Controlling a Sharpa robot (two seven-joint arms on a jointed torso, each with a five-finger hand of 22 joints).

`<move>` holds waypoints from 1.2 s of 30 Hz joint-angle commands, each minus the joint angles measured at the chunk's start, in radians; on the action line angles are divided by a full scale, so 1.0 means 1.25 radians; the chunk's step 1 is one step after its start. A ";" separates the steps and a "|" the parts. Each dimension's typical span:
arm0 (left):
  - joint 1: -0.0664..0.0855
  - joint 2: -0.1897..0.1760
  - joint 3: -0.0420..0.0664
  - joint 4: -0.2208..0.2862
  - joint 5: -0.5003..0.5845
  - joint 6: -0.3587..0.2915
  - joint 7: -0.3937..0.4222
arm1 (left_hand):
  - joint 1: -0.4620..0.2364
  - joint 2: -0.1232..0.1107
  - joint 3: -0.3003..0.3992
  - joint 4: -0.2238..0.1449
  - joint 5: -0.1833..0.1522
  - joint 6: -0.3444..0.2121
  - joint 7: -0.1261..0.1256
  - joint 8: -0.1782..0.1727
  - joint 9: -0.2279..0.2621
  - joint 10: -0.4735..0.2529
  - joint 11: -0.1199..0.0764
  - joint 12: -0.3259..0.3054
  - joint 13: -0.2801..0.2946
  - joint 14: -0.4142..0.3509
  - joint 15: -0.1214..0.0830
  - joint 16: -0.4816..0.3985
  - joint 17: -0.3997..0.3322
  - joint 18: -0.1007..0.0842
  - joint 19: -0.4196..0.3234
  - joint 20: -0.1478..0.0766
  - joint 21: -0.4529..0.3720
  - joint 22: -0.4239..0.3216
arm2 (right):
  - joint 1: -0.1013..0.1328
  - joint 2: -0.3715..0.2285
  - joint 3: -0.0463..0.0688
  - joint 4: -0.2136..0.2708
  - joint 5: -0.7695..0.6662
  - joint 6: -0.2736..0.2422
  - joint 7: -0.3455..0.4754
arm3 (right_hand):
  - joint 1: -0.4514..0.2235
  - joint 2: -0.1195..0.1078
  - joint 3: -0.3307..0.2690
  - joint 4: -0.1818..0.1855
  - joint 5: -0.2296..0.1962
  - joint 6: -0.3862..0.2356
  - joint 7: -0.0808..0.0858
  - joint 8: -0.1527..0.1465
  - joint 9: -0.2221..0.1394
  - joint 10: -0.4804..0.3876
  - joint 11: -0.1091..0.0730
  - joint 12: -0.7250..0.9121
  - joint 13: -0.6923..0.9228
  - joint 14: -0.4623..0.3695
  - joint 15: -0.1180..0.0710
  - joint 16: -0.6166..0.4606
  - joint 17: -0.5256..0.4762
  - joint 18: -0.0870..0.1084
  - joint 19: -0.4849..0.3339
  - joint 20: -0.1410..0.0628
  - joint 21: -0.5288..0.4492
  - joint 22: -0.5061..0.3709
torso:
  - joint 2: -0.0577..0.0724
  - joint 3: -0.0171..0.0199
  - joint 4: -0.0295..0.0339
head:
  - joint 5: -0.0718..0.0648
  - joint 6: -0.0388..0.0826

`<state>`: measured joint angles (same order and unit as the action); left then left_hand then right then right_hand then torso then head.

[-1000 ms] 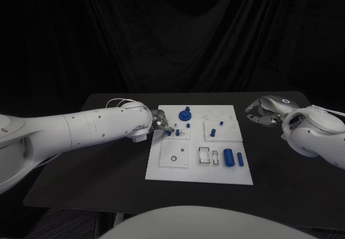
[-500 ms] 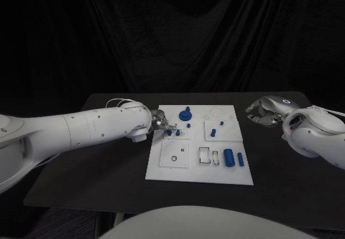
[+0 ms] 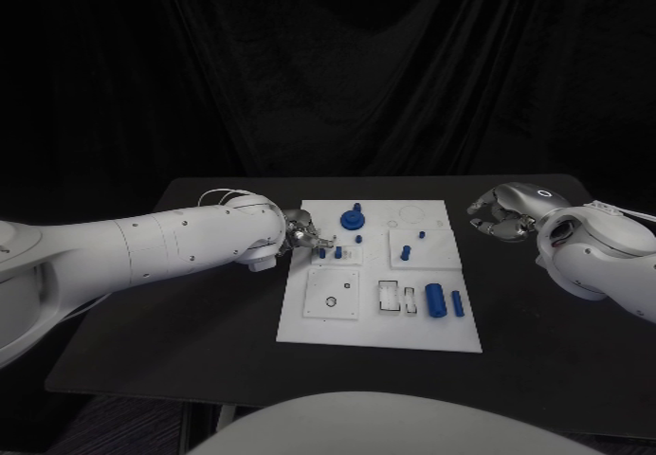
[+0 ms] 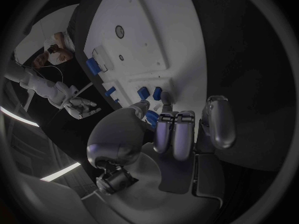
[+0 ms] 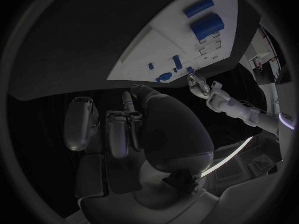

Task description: Assemble the parts on the task board

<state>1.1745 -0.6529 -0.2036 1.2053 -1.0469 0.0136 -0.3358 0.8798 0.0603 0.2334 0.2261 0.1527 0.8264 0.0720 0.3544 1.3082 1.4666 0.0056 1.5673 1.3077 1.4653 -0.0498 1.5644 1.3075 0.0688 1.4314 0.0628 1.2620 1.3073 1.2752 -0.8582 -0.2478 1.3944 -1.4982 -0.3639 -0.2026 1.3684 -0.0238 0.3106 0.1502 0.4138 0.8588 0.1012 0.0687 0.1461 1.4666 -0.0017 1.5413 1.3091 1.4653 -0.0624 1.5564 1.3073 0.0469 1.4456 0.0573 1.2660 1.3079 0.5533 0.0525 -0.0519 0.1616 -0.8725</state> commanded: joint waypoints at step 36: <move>-0.008 -0.052 -0.006 0.053 -0.163 -0.411 0.465 | 0.287 -0.023 -0.040 0.013 0.081 -0.188 0.032 0.091 0.001 -0.034 0.025 -0.081 0.151 -0.012 0.033 -0.029 0.094 0.021 -0.134 0.017 -0.134 0.101 | -0.003 -0.018 0.001 0.006 -0.002 -0.013 -0.011 | -0.009 0.002 0.008 -0.001 0.004 -0.001 0.002 -0.001 -0.001 0.059 0.007 -0.004 0.189 0.079 0.007 -0.004 0.200 0.016 -0.007 -0.001 -0.002 0.139 | 0.001 -0.0007 0.0000 | -0.012 0.000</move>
<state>1.1613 -0.7254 -0.2118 1.2725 -1.1905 -0.4090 0.0764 1.2187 0.0310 0.1754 0.2450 0.2454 0.6059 0.1056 0.4812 1.3056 1.4300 0.0282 1.4790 1.3077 1.4447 -0.0169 1.5313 1.3071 0.0820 1.2873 0.0804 1.1230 1.3080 1.2745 -0.8795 -0.2479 1.4008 -1.4981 -0.3658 -0.2041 1.3684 -0.0238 0.3161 0.1502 0.4138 0.8588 0.1012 0.0687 0.1453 1.4666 -0.0017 1.5413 1.3091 1.4653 -0.0624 1.5564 1.3073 0.0470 1.4456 0.0573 1.2660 1.3075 0.5538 0.0523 -0.0518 0.1473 -0.8725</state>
